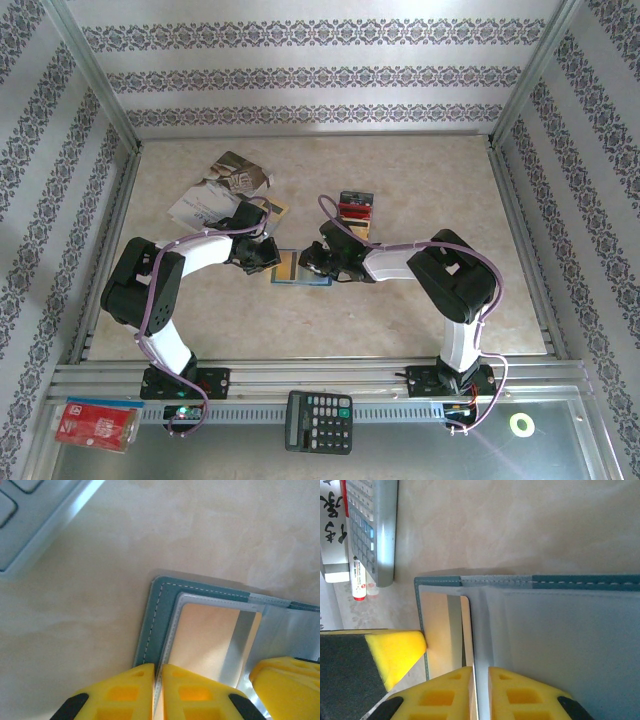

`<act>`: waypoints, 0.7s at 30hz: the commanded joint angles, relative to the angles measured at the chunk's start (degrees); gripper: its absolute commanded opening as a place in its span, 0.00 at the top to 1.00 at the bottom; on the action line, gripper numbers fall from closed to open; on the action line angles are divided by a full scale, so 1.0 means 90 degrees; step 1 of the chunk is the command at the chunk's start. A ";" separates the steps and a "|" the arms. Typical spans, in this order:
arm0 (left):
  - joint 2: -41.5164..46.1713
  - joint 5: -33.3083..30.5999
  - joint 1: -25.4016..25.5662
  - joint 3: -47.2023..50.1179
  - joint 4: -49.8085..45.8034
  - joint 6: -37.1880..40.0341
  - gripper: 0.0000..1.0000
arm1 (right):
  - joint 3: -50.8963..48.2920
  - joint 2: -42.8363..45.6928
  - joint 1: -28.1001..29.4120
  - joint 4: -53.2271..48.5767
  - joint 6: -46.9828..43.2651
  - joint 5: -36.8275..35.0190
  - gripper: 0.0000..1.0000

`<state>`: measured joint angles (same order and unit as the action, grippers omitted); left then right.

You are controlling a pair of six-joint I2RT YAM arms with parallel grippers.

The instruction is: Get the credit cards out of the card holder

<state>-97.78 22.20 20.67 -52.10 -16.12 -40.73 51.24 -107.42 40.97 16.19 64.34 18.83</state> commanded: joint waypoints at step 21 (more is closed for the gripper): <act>-0.0151 0.0014 0.0066 0.0041 -0.0172 0.0077 0.88 | 0.0363 -0.0456 -0.0029 0.0010 -0.0147 0.0534 0.87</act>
<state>-97.78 22.17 20.67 -52.10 -16.12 -40.73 52.95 -109.91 40.97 16.95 64.12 22.41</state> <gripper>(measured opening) 0.118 0.135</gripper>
